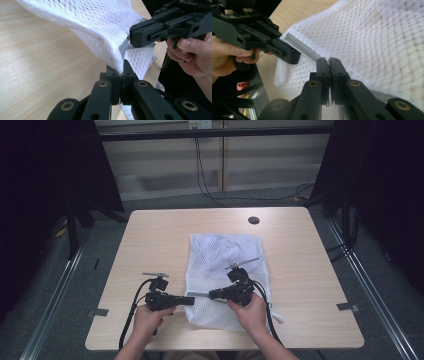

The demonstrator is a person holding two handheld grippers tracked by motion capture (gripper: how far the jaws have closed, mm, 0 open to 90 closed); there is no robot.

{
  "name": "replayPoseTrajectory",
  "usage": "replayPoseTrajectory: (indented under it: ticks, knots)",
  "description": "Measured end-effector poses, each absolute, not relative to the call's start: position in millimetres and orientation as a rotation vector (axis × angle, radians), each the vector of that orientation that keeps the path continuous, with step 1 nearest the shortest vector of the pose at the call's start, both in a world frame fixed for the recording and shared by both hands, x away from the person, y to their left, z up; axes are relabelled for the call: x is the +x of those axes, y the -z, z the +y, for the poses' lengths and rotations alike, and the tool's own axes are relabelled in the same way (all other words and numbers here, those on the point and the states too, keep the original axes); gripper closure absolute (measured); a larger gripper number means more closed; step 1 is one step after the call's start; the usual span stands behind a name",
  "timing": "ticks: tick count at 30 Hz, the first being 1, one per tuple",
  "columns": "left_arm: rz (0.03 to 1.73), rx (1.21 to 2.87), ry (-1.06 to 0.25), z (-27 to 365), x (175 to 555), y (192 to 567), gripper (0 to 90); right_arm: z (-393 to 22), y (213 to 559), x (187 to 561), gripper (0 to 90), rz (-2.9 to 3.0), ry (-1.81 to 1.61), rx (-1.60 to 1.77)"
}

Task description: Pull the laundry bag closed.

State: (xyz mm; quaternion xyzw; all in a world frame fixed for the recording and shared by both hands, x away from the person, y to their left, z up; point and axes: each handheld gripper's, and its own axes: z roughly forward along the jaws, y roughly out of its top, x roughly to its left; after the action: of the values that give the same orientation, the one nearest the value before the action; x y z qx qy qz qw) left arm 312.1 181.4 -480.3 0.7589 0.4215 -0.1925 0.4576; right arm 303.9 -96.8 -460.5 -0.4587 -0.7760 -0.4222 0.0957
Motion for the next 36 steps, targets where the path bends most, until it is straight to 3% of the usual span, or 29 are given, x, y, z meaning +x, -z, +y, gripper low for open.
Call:
replayPoseTrajectory:
  ticks: [36]
  knots:
    - [1.054, 1.872, 0.471, 183.3, 312.7, 480.5, 88.7, -106.2, 462.2, 302.2, 86.8, -2.297, 1.258, -1.382]
